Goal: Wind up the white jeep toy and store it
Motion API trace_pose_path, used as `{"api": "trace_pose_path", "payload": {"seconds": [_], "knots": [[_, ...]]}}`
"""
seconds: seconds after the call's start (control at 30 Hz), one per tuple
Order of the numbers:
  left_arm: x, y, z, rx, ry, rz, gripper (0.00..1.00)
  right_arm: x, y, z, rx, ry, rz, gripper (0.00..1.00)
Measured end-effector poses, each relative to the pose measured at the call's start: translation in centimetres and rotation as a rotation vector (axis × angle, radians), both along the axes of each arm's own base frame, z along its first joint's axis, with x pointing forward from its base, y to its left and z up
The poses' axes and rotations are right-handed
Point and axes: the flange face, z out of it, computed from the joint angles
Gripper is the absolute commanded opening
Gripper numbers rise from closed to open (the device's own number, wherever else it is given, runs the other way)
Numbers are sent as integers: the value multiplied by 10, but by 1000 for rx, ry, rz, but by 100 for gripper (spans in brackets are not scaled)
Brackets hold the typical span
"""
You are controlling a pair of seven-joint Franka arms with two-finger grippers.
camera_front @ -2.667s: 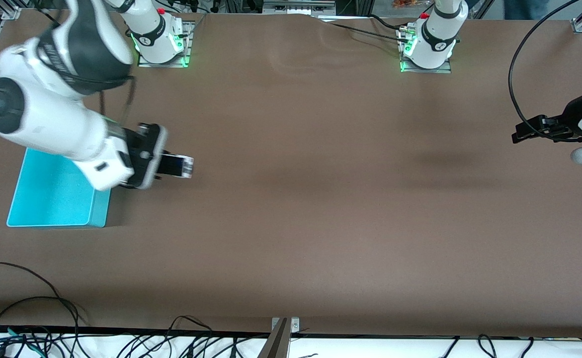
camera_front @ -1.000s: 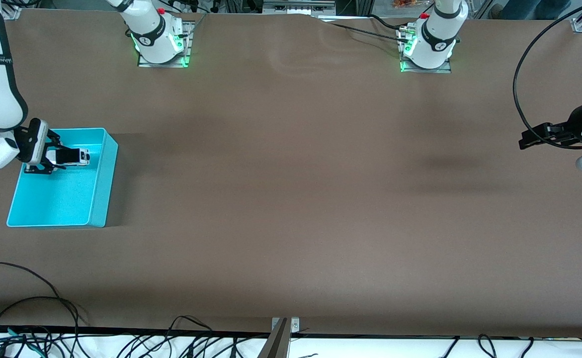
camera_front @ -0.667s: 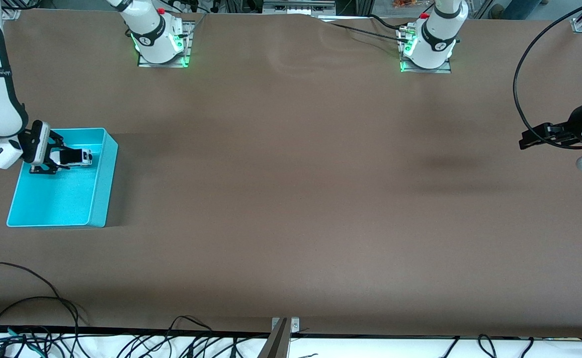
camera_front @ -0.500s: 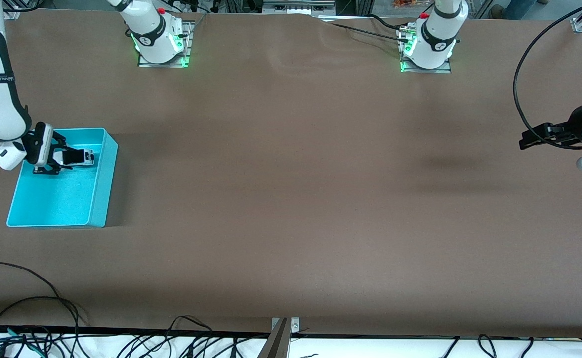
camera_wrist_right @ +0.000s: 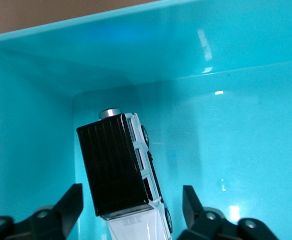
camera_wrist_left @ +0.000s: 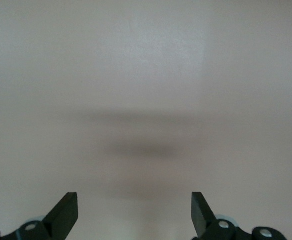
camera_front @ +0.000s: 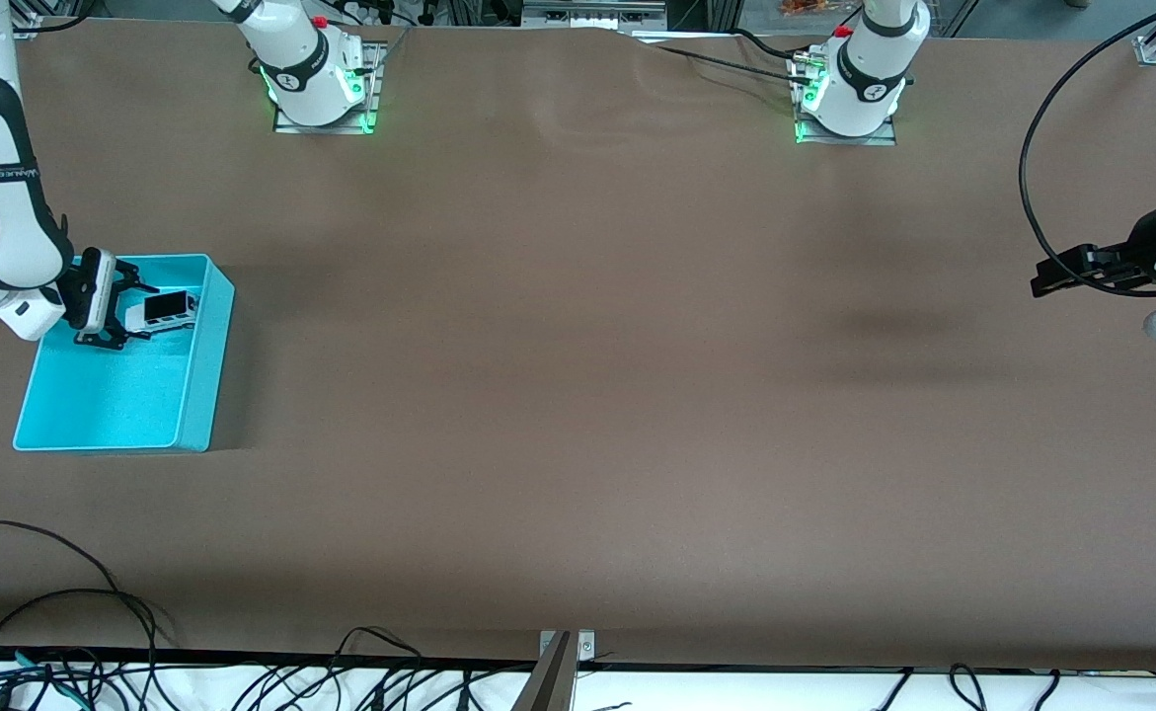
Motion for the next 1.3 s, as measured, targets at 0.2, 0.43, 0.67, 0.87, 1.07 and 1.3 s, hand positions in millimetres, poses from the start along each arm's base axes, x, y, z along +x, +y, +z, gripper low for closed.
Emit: {"api": "trace_pose_path", "payload": {"seconds": [0.2, 0.43, 0.67, 0.87, 1.07, 1.3], "knots": [[0, -1, 0, 9, 0, -5, 100, 6, 4, 8, 20, 2, 15, 100], [0, -2, 0, 11, 0, -6, 100, 33, 13, 52, 55, -15, 27, 100], [0, -2, 0, 11, -1, -6, 100, 59, 32, 106, 78, 8, -49, 100], [0, -2, 0, 11, -1, -6, 100, 75, 55, 155, 63, 50, -155, 100], [0, -2, 0, 11, -1, -6, 100, 86, 87, 206, 33, 118, -280, 100], [0, -1, 0, 12, -2, -6, 100, 93, 121, 252, -47, 218, -453, 100]]}}
